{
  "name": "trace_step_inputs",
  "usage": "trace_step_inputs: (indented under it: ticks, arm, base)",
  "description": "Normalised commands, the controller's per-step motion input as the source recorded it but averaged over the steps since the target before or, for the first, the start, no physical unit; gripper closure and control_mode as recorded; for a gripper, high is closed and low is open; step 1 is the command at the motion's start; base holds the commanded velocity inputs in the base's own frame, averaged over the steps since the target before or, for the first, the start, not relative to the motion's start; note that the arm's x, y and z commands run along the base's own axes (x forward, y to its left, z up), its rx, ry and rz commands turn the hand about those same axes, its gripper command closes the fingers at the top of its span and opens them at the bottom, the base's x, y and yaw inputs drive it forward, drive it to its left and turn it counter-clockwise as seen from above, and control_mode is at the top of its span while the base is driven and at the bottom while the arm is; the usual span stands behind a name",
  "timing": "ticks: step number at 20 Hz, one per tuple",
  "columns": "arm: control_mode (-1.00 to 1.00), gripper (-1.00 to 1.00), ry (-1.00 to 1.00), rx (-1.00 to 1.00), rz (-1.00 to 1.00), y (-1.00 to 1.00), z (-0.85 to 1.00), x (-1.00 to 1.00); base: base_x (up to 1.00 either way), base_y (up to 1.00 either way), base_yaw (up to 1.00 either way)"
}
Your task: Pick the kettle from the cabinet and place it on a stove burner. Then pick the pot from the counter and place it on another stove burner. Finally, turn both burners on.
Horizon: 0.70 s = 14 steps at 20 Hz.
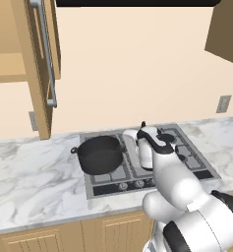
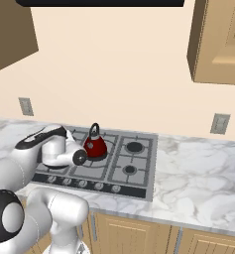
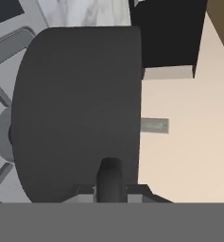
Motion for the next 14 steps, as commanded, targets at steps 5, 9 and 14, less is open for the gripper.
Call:
trace_step_inputs:
  ticks: [5, 9, 14]
  arm:
    - [-1.0, 1.0, 0.06, 0.0, -0.02, -0.09, -0.01, 0.0]
    - [-1.0, 1.0, 0.03, 0.0, -0.01, -0.04, -0.01, 0.0]
    - [-1.0, 1.0, 0.02, 0.0, 0.0, 0.0, -0.02, 0.0]
  base:
    - [0.0, 0.0, 0.0]
    - [0.0, 0.0, 0.0]
    - [0.0, 0.0, 0.0]
